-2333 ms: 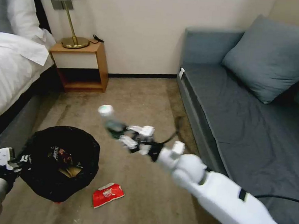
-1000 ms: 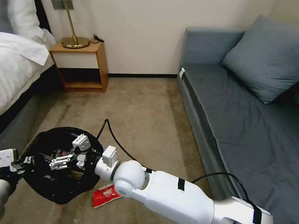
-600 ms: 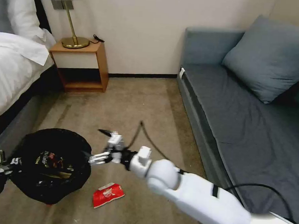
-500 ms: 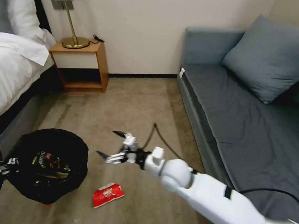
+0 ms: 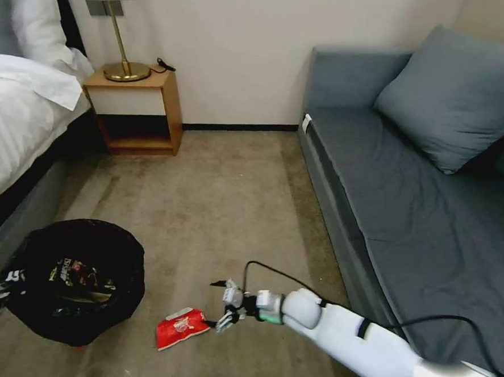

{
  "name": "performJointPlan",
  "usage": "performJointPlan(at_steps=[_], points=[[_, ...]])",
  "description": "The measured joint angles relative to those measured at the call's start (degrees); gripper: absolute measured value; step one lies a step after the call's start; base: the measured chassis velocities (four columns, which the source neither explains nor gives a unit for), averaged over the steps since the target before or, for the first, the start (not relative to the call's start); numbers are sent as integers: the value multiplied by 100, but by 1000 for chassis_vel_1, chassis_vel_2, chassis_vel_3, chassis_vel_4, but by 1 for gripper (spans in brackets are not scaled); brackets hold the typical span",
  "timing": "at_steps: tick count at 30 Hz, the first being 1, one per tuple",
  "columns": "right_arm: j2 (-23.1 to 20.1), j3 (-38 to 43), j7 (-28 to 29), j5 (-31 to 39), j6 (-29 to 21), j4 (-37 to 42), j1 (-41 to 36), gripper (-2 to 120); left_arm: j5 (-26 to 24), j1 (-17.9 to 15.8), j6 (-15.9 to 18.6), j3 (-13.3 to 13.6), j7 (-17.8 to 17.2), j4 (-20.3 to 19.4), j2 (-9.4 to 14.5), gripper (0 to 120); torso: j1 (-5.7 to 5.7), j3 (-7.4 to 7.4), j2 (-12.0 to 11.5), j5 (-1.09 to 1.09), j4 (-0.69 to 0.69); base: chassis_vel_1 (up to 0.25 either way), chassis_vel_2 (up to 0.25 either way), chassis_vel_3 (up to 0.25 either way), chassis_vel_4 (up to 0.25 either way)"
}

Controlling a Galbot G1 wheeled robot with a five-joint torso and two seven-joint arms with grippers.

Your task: Pick up the trash bin, then pick up the garbage on the floor and place it into the trash bin.

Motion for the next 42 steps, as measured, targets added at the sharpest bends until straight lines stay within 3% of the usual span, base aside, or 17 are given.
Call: performJointPlan(at_steps=[11,21,25,33,42], points=[[932,-28,-19,-92,-42,-1018,47,100,0,-57,-12,38,7,76,25,7,0,0,0,-1,-2,0,0,0,0],[1334,-127,-169,-92,-30,-1470,112,100,-4,-52,-14,41,8,34,22,7,0,0,0,0,-2,0,0,0,0],[1530,-198,-109,-150,-11,-1890,131,85,-21,-29,-18,5,24,7,-9,7,0,0,0,0,-2,0,0,0,0],[1650,-171,-81,-193,-9,-2128,188,62,-24,-45,-27,4,26,20,-15,7,0,0,0,0,-2,0,0,0,0],[1743,-70,-123,-540,144,-2400,159,27,-113,-83,-27,20,6,41,-12,7,0,0,0,0,-2,0,0,0,0]])
